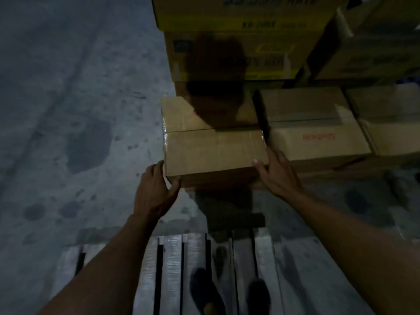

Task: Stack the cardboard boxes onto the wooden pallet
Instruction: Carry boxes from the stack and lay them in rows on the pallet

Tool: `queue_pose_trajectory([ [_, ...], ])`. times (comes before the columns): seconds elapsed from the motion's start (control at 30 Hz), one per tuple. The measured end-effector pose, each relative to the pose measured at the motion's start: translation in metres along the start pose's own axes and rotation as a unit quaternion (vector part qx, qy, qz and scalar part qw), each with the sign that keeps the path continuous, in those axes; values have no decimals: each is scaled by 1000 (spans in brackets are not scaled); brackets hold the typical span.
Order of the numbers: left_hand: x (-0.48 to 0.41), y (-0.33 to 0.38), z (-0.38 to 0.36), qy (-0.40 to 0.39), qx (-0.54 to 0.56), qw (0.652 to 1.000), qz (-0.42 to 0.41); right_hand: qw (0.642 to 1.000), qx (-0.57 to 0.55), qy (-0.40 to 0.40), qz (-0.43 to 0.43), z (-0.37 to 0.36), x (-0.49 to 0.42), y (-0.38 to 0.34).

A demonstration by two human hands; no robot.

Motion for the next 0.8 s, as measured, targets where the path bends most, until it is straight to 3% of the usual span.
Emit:
queue_pose_trajectory([
  [0.33,-65,-53,-56,-5,162,981,106,989,-101,73,-80,-22,-48,30],
  [0.5,-80,-47,-78,-10,246,967,59,971,-178,115,-113,-36,-62,40],
  [0.8,-87,-68,-97,-18,390,916,89,944,-262,155,-130,-52,-76,55],
])
Point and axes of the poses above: each hand's wrist, its own x-axis away from the middle knuckle, its own z-axis out of the back of the hand, y = z × x, the point moved 8 cm from there along -x, towards the middle knuckle, and after that the axes turned 2 degrees about z, right-handed, at the moved point
